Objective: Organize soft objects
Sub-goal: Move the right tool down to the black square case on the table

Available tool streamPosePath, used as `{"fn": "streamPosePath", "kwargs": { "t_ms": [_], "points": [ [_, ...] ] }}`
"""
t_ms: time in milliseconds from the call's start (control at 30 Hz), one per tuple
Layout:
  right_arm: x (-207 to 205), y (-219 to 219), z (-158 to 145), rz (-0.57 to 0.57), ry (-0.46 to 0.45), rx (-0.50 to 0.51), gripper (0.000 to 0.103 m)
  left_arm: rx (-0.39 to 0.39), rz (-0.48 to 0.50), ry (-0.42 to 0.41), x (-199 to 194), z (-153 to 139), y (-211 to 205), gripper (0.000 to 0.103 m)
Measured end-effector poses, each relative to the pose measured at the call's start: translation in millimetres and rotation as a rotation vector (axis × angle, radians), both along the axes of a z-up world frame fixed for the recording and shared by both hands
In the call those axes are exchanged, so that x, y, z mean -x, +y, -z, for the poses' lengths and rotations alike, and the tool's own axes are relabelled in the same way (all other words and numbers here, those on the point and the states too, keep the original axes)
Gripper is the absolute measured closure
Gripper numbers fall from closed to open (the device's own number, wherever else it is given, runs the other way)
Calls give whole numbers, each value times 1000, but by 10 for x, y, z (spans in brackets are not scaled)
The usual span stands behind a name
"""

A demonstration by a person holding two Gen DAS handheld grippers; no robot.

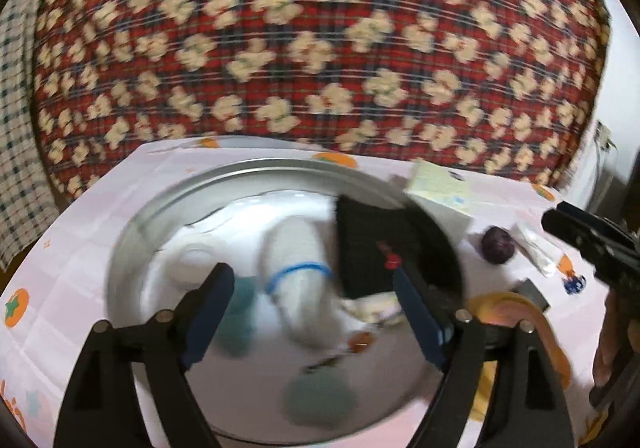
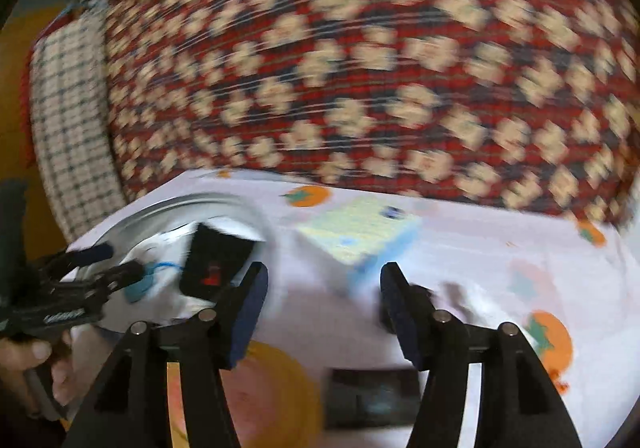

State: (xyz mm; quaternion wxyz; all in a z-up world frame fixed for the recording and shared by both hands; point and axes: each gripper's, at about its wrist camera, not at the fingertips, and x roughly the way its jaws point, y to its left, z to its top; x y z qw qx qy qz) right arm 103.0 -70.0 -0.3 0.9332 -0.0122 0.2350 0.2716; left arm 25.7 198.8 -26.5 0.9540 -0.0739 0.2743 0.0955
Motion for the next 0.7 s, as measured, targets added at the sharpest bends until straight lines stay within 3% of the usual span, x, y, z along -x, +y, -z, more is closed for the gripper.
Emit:
{"fn": "streamPosePath", "kwargs": {
  "t_ms": [367,433,633,700],
  "points": [
    [-290,-1243,410,288,172,-102,41,-57,185,24,-173,-97,-889,13],
    [-315,-1273,473,249,208,-112,41,-64,201,33,-214,-90,-1023,11],
    [-254,-880,549,79,228,42,40,-103,205,51,-252,-32,-1216,7],
    [-227,-732,605,18,245,88,32,-99,194,54,-255,-21,-1200,5]
  ]
}}
